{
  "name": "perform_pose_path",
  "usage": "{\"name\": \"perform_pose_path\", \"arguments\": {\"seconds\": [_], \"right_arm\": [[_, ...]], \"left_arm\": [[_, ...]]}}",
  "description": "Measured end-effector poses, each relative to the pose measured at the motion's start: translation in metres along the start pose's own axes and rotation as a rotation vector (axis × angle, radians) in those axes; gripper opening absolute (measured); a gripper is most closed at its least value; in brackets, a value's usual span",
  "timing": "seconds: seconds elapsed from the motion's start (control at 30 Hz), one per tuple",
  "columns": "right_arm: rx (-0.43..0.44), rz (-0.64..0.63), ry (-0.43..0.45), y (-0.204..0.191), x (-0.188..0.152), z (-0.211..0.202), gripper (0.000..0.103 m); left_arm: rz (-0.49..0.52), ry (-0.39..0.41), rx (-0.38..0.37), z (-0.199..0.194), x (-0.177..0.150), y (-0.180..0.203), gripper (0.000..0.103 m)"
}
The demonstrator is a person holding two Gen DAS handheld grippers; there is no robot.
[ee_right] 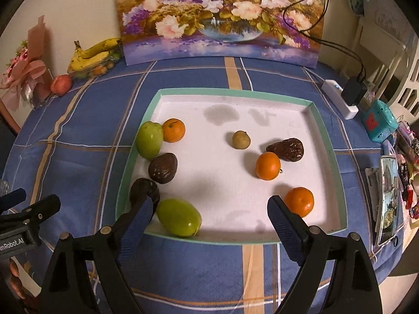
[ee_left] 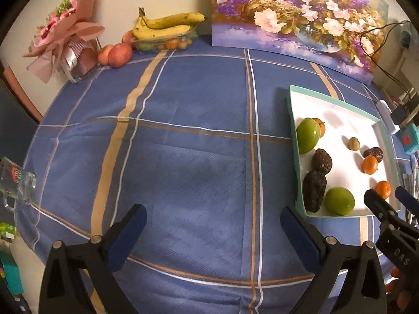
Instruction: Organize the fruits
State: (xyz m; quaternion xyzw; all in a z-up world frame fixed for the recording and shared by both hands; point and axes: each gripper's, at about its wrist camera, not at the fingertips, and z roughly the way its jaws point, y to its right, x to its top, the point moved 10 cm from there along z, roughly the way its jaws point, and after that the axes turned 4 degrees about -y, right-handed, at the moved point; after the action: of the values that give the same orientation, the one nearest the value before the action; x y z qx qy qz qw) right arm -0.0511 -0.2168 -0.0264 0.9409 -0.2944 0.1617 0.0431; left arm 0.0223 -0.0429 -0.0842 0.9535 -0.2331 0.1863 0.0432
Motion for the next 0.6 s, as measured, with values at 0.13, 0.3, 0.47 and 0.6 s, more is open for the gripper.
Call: {"name": "perform_pose_path", "arguments": {"seconds": [0.13, 0.3, 0.47, 0.6], "right_arm": [[-0.007, -0.007, 0.022, 0.000, -0.008, -0.011, 0.090], [-0.015, -0.019, 0.037, 0.001, -0.016, -0.019, 0.090], [-0.009, -0.015, 0.042, 0.002, -0.015, -0.020, 0.090], [-0.005, -0.014, 0.044, 0.001, -0.015, -0.021, 0.090]], "left_arm": [[-0.006, 0.005, 0.030, -0.006, -0.002, -0.002, 0.103], [-0.011, 0.021, 0.037, -0.012, -0.001, -0.003, 0.103], [0.006, 0.029, 0.052, -0.015, -0.001, 0.000, 0.103], [0.015, 0.028, 0.056, -0.016, -0.001, 0.003, 0.103]]}}
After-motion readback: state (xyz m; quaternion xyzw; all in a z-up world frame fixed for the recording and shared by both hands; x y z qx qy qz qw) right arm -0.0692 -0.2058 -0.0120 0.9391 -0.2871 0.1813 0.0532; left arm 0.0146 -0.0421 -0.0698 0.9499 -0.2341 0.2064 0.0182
